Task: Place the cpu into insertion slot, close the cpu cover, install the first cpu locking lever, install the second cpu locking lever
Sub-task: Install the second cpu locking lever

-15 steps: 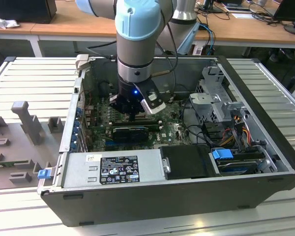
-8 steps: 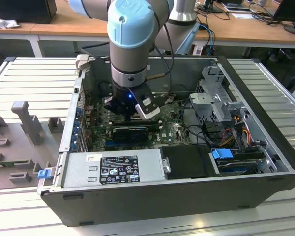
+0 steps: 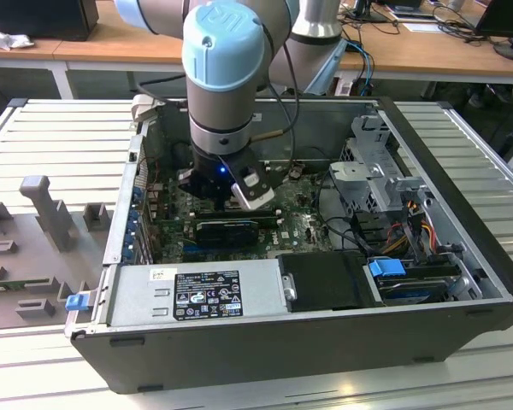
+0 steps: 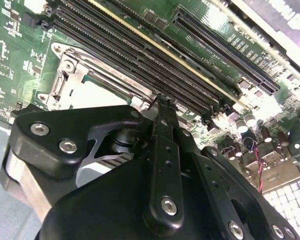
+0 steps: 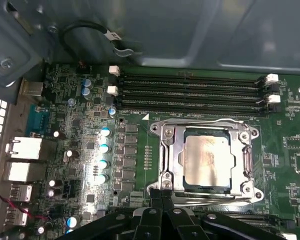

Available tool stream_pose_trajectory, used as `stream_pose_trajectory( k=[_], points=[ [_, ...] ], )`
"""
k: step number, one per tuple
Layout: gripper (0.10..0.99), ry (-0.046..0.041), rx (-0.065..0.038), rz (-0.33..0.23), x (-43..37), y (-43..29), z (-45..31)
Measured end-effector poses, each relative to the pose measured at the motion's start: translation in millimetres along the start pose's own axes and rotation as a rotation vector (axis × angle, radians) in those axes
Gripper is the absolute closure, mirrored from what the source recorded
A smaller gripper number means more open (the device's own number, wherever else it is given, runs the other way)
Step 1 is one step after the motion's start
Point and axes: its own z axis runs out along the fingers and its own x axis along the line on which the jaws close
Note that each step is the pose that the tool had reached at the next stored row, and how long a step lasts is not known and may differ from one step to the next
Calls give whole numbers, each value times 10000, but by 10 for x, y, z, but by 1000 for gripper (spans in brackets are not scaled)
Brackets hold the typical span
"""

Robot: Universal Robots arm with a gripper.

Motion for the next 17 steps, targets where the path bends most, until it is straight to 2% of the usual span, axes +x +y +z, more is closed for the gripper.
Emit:
stream_pose_trajectory(
  k=[2,11,13,15,17],
  points=[
    [980,0,-48,-4,3,-2,8],
    [980,-9,-486,-45,40,-23,106],
    [980,-11,-495,-47,40,-23,105],
    [980,-13,-503,-48,39,-8,45],
    [980,-11,-506,-46,40,22,-84]
  ],
)
